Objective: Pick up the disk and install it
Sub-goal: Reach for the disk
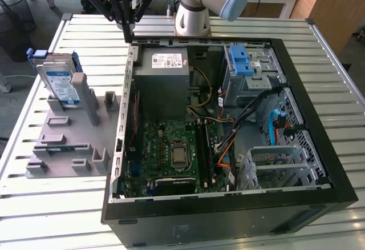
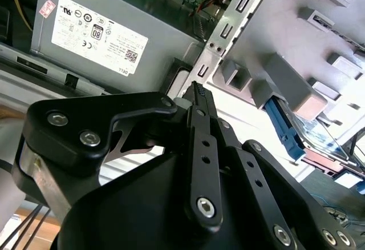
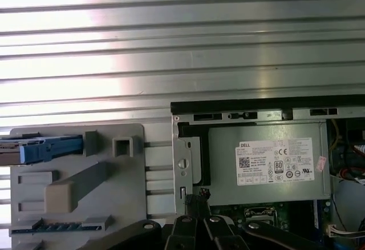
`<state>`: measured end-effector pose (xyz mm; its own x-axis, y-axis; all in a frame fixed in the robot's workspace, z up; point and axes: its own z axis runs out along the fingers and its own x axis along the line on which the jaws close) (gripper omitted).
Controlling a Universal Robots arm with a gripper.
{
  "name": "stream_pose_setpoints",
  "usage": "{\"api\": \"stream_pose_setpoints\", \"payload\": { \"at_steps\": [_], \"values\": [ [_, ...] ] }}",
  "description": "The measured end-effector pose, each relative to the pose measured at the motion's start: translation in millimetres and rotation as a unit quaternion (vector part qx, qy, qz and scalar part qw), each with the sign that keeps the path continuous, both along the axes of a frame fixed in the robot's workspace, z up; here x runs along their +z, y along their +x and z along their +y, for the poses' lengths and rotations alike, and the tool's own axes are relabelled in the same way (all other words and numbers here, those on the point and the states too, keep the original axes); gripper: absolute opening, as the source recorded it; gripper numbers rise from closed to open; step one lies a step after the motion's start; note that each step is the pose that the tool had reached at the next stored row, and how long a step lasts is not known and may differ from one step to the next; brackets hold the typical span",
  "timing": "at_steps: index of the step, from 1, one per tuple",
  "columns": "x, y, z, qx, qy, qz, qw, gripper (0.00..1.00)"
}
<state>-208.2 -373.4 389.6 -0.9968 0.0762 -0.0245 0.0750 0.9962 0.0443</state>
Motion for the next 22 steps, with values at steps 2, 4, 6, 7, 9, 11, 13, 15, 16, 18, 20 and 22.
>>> {"api": "stream_pose_setpoints", "payload": {
  "at_steps": [2,4,6,7,9,11,13,15,16,18,20,22],
  "values": [
    [0.0,-2.4,0.8,0.000,0.0000,0.0000,1.0000,0.11],
    [-0.1,-4.6,1.4,0.000,0.0000,0.0000,1.0000,0.11],
    [-0.1,-6.7,1.8,0.000,0.0000,0.0000,1.0000,0.11],
    [-0.1,-7.8,1.9,0.000,0.0000,0.0000,1.0000,0.11],
    [-0.2,-9.6,2.2,0.000,0.0000,0.0000,1.0000,0.11],
    [-0.3,-11.1,2.7,0.000,0.0000,0.0000,1.0000,0.11],
    [-0.3,-12.5,3.2,0.000,0.0000,0.0000,1.0000,0.11],
    [-0.4,-13.8,3.7,0.000,0.0000,0.0000,1.0000,0.11],
    [-0.5,-14.6,3.9,0.000,0.0000,0.0000,1.0000,0.11],
    [-0.6,-16.1,4.2,0.000,0.0000,0.0000,1.0000,0.11],
    [-0.7,-17.5,4.4,0.000,0.0000,0.0000,1.0000,0.11],
    [-0.8,-19.0,4.7,0.000,0.0000,0.0000,1.0000,0.11]
  ]
}}
